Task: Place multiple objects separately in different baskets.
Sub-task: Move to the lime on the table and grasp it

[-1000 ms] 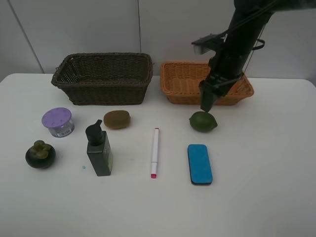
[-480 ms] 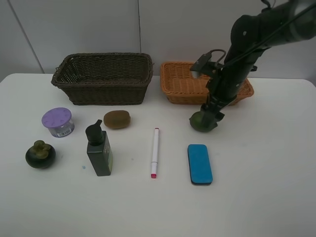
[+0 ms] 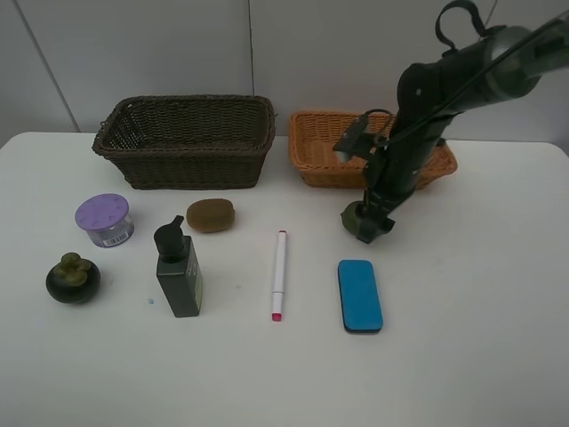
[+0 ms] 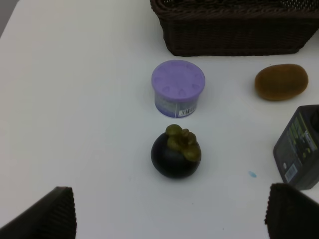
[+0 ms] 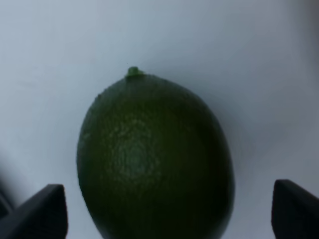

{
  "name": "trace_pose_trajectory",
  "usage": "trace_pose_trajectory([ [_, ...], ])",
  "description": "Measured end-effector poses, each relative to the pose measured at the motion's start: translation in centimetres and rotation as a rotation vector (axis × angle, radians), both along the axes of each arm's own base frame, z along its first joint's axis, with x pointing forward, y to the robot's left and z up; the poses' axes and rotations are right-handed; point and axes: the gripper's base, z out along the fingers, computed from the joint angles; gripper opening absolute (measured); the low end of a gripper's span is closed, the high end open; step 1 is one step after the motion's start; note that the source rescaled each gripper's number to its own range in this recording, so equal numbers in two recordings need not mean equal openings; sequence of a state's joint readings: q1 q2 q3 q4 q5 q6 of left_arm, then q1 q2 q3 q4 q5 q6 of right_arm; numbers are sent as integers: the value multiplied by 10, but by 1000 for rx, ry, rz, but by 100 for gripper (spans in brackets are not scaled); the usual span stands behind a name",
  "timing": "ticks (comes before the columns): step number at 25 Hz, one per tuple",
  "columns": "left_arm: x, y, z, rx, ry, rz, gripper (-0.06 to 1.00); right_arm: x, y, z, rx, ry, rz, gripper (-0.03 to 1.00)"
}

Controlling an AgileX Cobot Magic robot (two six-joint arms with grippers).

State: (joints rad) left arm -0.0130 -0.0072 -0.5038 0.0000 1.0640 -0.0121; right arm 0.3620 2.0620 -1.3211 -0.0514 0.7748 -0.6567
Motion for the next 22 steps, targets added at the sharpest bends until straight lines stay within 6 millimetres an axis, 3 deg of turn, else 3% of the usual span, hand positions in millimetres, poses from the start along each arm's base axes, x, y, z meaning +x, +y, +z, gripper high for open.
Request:
trace_pose_trajectory([
  [15, 0, 0, 0, 0, 0, 0, 100, 2, 4, -8, 9, -13, 10, 99],
  [17, 0, 0, 0, 0, 0, 0, 100, 1, 4, -8, 4, -2, 11, 93],
  [20, 0, 0, 0, 0, 0, 0, 100, 0, 3, -8, -2, 14, 10, 64],
  [22, 0, 0, 0, 0, 0, 0, 100, -1, 3, -8, -5, 20, 10, 65],
])
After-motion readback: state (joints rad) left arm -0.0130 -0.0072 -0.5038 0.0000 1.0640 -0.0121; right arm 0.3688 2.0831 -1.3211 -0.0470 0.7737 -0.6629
